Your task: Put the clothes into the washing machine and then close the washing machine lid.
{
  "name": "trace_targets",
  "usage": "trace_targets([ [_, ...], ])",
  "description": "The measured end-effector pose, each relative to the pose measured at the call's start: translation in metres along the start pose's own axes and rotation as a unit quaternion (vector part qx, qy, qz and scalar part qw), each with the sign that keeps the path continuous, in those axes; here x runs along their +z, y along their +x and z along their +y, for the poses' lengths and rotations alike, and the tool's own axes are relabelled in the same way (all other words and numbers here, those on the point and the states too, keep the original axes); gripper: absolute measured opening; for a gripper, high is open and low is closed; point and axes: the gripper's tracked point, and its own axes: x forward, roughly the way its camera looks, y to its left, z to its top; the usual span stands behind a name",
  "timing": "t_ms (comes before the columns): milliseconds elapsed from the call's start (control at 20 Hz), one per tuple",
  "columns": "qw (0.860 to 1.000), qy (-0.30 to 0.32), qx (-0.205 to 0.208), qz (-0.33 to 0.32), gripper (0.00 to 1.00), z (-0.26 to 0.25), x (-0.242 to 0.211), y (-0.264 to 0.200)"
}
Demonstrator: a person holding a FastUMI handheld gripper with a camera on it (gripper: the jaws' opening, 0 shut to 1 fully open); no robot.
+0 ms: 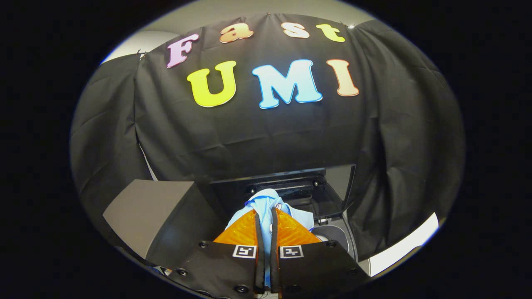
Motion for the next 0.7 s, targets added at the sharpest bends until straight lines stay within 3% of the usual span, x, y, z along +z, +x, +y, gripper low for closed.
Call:
trace_targets([
  [700, 0.994, 0.003, -0.034, 0.107, 0.07, -0.036, -0.098, 0.087],
])
